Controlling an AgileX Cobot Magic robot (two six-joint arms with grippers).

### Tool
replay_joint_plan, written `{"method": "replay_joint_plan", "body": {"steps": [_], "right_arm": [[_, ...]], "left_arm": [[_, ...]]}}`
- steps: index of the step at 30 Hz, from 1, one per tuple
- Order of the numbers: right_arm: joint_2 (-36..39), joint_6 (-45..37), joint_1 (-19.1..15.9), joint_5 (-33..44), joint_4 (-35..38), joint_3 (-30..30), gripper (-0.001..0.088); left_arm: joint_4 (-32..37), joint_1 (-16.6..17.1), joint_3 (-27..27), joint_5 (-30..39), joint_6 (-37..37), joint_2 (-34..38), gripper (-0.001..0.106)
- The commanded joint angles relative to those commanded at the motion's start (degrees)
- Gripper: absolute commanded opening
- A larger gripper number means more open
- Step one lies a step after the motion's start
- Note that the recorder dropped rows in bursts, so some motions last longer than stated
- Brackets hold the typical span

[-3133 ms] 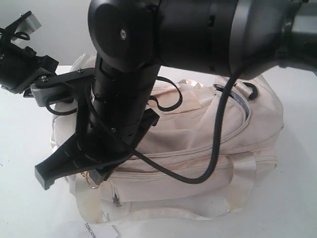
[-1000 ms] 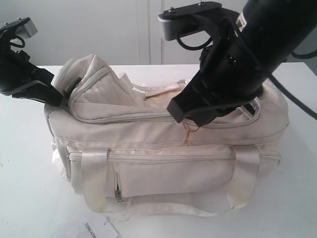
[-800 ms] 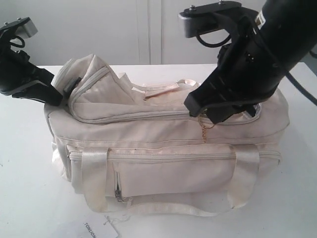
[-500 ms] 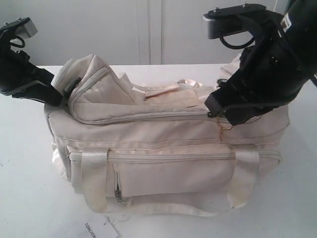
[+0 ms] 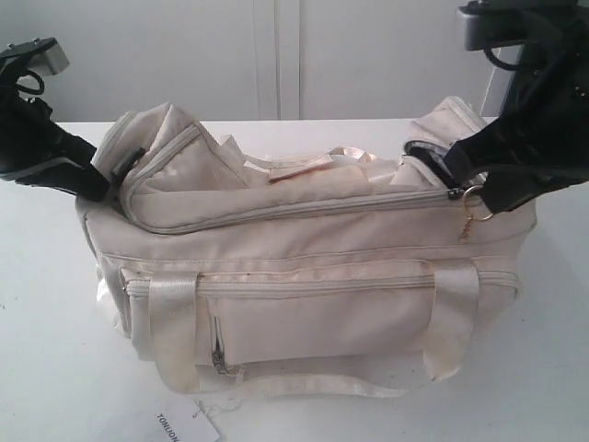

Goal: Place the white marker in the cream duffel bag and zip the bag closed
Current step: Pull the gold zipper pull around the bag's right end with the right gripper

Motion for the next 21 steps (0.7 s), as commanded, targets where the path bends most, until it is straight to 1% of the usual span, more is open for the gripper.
{"method": "replay_joint_plan", "body": {"steps": [3,8,9,10,11,14,16,17,18,19,21], "right_arm": [[0.00,1.62,-1.30,-0.08,-3.02,0.00,0.0000],[0.00,1.62,-1.62,-0.50,-2.24,0.00,0.0000],[0.00,1.62,-1.62,-0.50,-1.94,0.00,0.0000],[0.00,1.62,-1.62,-0.50,-1.25,0.00,0.0000],[0.00,1.51,-1.62,-0.63,-0.42,0.00,0.0000],[0.00,1.17,-1.62,-1.26,2.96,0.00,0.0000],[0.00,-0.16,-1.62,-1.36,5.54,0.00,0.0000],[0.00,-0.72,-1.62,-1.36,7.34,0.00,0.0000],[0.00,-1.57,-1.62,-1.36,8.90,0.00,0.0000],[0.00,-2.33,-1.62,-1.46,10.51,0.00,0.0000],[0.00,-3.96,-1.62,-1.49,12.74,0.00,0.0000]], "left_arm": [[0.62,0.00,0.00,0.00,0.23,0.00,0.000],[0.33,0.00,0.00,-1.40,0.23,0.00,0.000],[0.05,0.00,-0.11,-1.40,0.23,-0.12,0.003],[-0.51,0.00,-0.11,-1.40,0.39,-0.12,0.007],[-0.92,0.00,-0.11,-1.40,1.13,-0.12,0.014],[-1.04,0.00,-0.11,-1.40,1.74,-0.12,0.043],[-1.04,0.00,-0.38,-1.40,1.54,-0.57,0.066],[-1.04,0.00,-0.71,-1.40,1.23,-1.08,0.075],[-1.04,0.00,-1.30,-1.26,0.96,-1.74,0.079],[-1.04,0.00,-1.97,-0.98,0.88,-2.57,0.082],[-1.15,0.00,-3.24,0.34,0.99,-4.41,0.082]]}}
